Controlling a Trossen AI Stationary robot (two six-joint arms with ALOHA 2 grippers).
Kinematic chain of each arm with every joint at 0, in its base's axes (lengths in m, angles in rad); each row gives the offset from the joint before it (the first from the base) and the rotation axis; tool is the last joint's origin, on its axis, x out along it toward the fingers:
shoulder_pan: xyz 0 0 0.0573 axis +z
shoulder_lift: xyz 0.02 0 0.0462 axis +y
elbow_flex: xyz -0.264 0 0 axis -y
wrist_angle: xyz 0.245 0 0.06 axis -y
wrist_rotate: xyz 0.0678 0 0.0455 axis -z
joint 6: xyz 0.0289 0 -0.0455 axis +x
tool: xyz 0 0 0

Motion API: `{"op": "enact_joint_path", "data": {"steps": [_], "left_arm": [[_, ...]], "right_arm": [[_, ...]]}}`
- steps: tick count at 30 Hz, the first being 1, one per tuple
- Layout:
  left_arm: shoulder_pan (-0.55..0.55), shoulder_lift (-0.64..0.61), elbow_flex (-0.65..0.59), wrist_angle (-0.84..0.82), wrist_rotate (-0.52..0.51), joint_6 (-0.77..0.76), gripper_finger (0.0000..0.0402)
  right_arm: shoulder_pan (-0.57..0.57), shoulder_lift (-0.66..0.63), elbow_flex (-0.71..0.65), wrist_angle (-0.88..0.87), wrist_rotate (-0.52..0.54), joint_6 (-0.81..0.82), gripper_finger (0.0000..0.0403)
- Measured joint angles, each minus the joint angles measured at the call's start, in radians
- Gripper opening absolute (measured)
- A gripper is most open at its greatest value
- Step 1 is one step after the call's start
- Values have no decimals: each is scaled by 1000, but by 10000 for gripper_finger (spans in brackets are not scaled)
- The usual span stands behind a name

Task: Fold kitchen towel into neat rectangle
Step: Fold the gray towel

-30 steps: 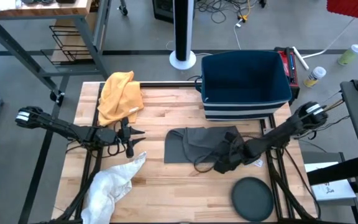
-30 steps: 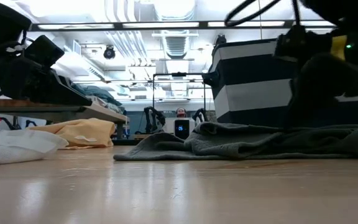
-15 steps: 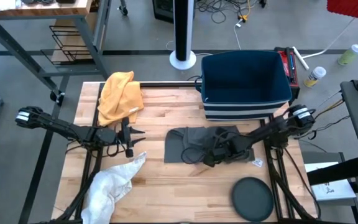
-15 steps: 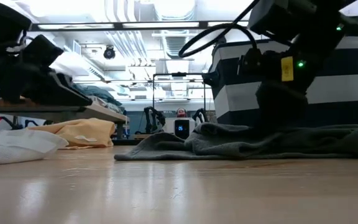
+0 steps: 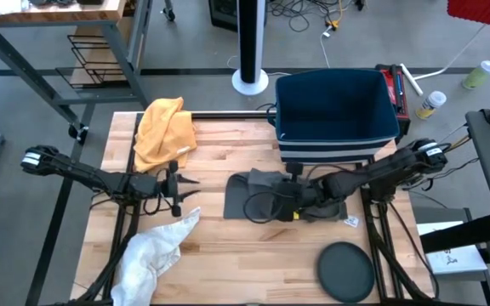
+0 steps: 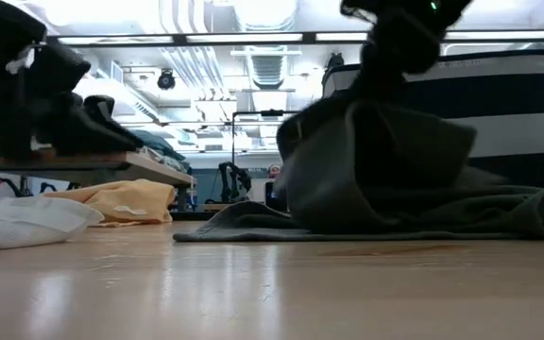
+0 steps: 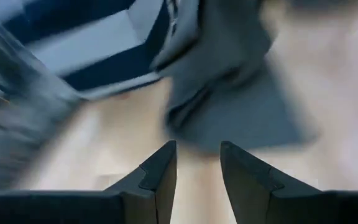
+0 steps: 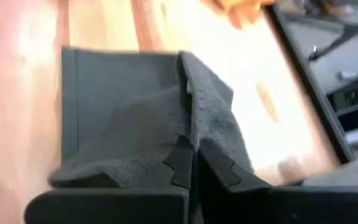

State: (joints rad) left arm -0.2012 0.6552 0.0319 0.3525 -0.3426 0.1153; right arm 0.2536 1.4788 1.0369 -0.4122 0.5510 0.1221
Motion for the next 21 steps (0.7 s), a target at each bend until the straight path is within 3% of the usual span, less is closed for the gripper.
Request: {"op": "enact_joint_path", "data": {"steps": [2, 4, 10, 14, 19, 21], "left_arm": [[0, 3, -1, 89, 57, -237, 116], [1, 12, 0, 220, 26, -392, 116], [-5, 136, 0, 590, 39, -387, 116], [-7, 266, 0, 725, 39, -528, 116], [-13, 424, 15, 728, 39, -633, 116], [-18, 483, 43, 731, 37, -649, 116]], "right_arm": [[-4, 3, 10, 44, 0, -44, 2], [-11, 20, 15, 139, -8, -87, 2], [-86, 126, 55, 447, -85, -165, 1], [-131, 183, 164, 440, -106, -161, 1], [-158, 230, 275, 346, -122, -157, 1], [-173, 248, 326, 267, -180, -130, 1]]}}
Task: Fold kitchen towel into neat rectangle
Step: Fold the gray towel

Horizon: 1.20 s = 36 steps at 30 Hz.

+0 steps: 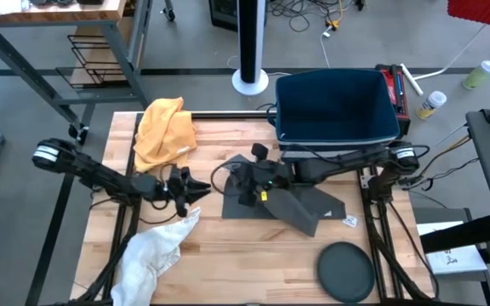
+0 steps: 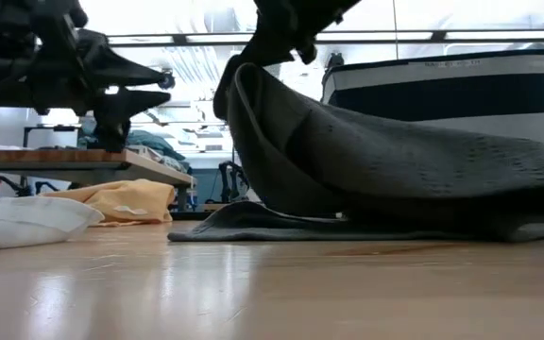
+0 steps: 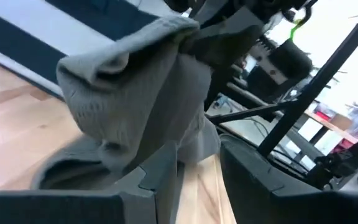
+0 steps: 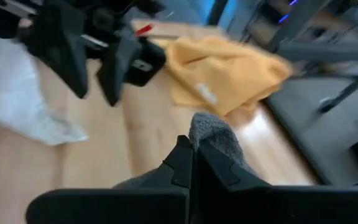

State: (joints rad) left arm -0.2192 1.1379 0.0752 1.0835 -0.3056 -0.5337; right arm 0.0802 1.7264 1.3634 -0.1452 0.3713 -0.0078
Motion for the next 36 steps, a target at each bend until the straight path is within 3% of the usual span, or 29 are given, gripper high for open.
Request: {"op": "enact_joint_path", "data": {"steps": [4, 11, 14, 20, 29, 34, 36], "left_arm": [[-20, 135, 93, -2, -49, 35, 116], [-69, 328, 274, 120, -49, 252, 116], [-73, 376, 307, 150, -52, 296, 116], [-55, 446, 334, 32, -290, 318, 118], [-54, 598, 430, 26, -294, 387, 173], [-54, 652, 482, 26, -463, 413, 198], [-53, 655, 489, 26, -474, 412, 198]], "right_arm": [[-41, 43, 90, -115, -99, 90, 2], [-54, 92, 135, -291, -113, 206, 2], [-56, 86, 134, -285, -108, 254, 2], [-54, 76, 133, -310, -57, 283, 2], [-54, 76, 124, -322, -22, 299, 2], [-50, 76, 114, -324, -29, 299, 2], [-40, 76, 113, -326, -30, 300, 2]]}}
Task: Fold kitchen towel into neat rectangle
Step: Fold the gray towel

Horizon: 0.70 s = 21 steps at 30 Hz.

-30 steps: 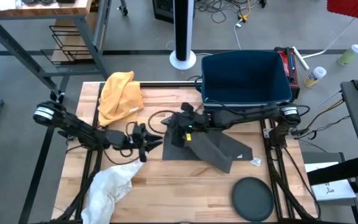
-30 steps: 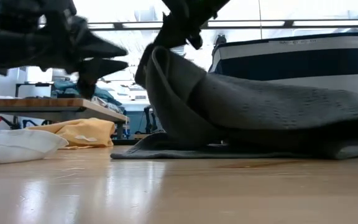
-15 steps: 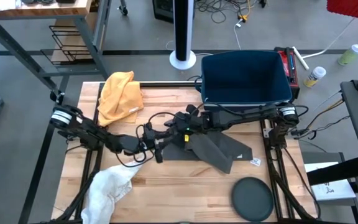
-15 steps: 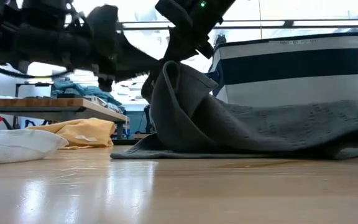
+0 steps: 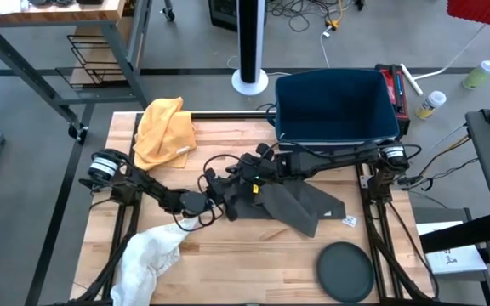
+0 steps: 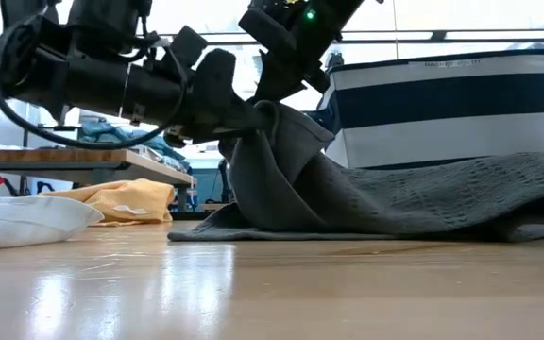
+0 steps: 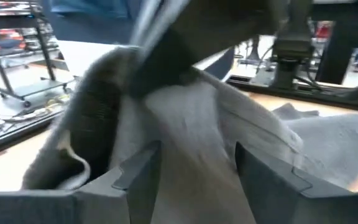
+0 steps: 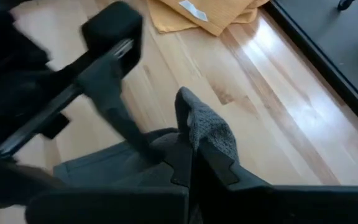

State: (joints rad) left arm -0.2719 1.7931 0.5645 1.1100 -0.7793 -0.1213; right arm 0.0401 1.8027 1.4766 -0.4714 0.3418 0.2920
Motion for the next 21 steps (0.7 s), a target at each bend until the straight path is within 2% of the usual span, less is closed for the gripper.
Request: {"op": "enact_joint_path", "data": {"steps": [4, 8, 10, 14, 17, 21], "left_arm": [[3, -6, 20, -2, -10, -2, 185], [2, -11, 30, -47, -116, 0, 155], [-1, -15, 31, -82, -125, 7, 123], [-17, -17, 48, -166, -127, 3, 19], [-37, -22, 66, -250, -149, 1, 9], [-94, -88, 67, -387, -270, 18, 2]], "right_arm": [[20, 0, -1, 0, -2, -2, 2], [31, 0, -2, -23, 1, 1, 2], [41, -2, -2, -43, 1, 11, 2], [61, -4, -2, -56, -2, 23, 2], [75, -11, -2, -63, -1, 17, 2], [103, -55, -2, -147, -1, -15, 2]]}}
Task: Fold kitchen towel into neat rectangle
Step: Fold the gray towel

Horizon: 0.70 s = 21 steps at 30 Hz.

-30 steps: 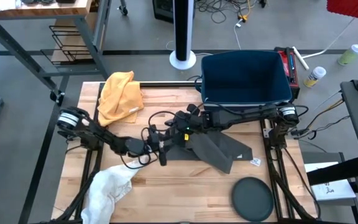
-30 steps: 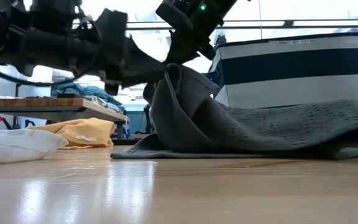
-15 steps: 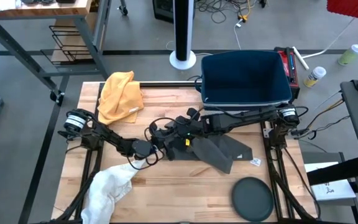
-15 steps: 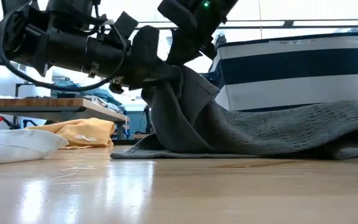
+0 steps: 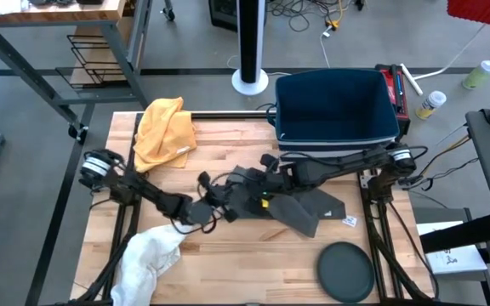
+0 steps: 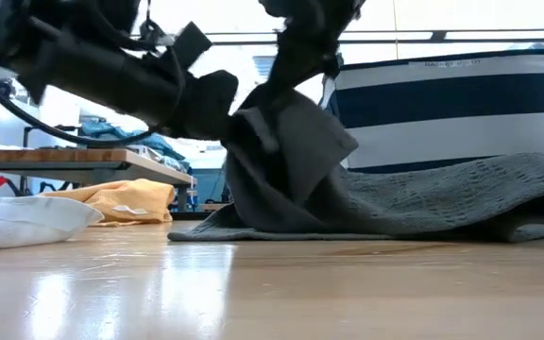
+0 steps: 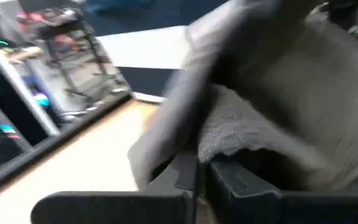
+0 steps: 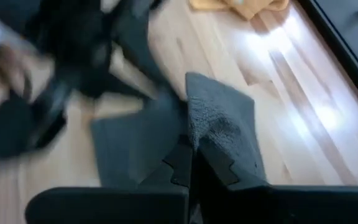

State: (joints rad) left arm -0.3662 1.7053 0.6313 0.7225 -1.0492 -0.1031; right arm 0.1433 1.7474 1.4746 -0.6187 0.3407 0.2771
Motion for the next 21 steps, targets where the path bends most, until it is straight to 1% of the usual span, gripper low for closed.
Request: {"op": "enact_joint_path", "data": {"steps": [2, 5, 7, 10, 12, 17, 21], "left_arm": [[-51, -82, -8, -31, -68, 40, 1], [-138, -223, -17, -69, -150, 162, 1], [-197, -316, -19, -129, -195, 286, 1], [-266, -452, 6, -233, -328, 474, 1], [-291, -537, 37, -265, -406, 587, 1], [-307, -694, 136, -269, -418, 818, 0], [-326, -756, 250, -278, -375, 941, 0]], "right_arm": [[18, -28, 0, -63, 1, 1, 2], [47, -74, 0, -115, 21, 0, 2], [64, -110, 0, -108, 25, -9, 2], [85, -168, 8, -106, 26, -44, 2], [96, -211, 9, -107, 26, -74, 2], [114, -337, 10, -97, 26, -122, 2], [141, -444, 10, 40, 16, -156, 2]]}}
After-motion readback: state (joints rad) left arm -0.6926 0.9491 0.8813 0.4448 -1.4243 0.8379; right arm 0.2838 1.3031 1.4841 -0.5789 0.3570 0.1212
